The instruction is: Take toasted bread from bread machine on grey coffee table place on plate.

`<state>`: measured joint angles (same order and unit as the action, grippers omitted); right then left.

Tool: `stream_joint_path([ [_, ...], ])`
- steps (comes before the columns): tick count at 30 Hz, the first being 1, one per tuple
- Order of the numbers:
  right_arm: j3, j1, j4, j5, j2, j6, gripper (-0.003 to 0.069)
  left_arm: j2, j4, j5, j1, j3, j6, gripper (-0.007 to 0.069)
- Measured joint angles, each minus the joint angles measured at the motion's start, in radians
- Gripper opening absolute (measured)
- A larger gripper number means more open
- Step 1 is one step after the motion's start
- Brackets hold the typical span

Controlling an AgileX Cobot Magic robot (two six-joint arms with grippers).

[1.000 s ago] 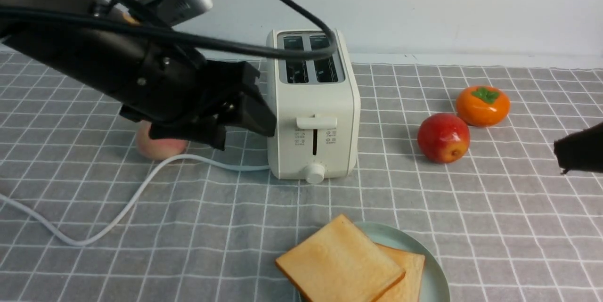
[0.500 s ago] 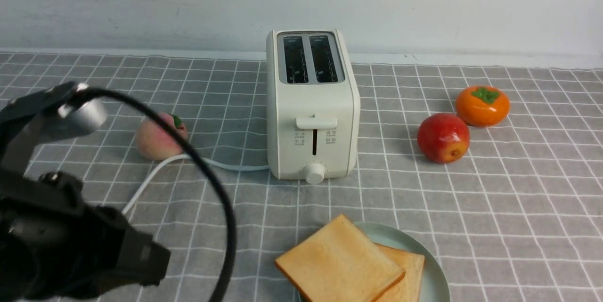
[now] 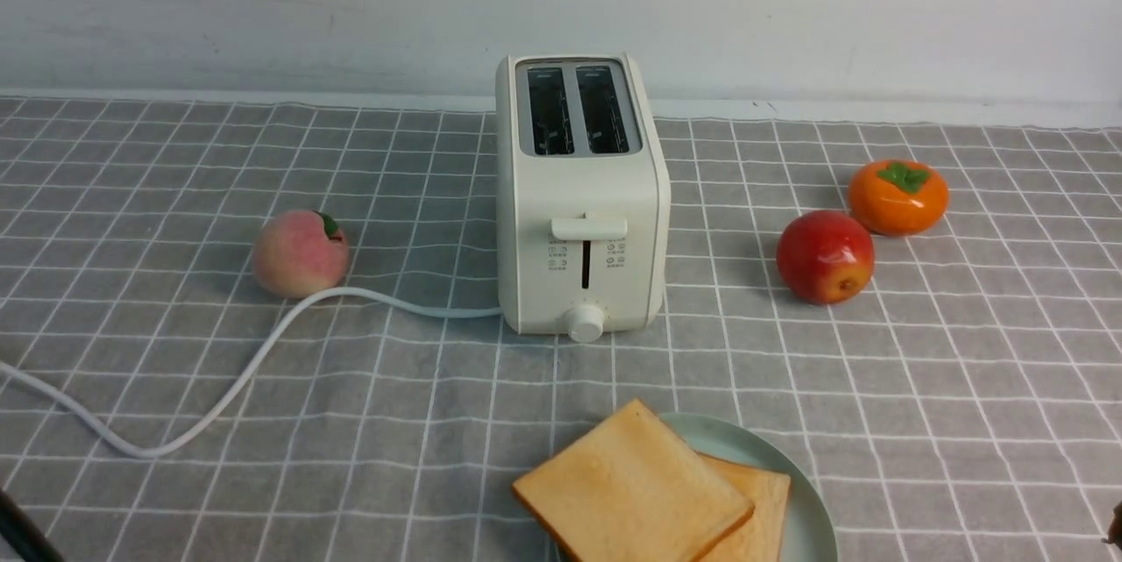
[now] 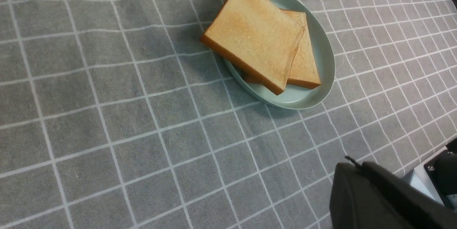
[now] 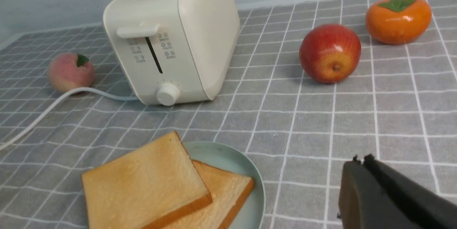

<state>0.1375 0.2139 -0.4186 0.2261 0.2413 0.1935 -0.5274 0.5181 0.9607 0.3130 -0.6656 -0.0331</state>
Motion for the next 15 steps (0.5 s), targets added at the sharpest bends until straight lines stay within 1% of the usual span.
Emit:
stream_joint_path([
  [13,-0.040,0.000,0.000,0.034,0.000,0.000,-0.0008,0.011,0.000,-0.007,0.000,0.007,0.000,-0.0014],
  [15,-0.040,0.000,0.000,0.044,0.000,0.000,-0.0008,0.052,-0.040,-0.027,0.000,0.020,0.010,-0.0014],
])
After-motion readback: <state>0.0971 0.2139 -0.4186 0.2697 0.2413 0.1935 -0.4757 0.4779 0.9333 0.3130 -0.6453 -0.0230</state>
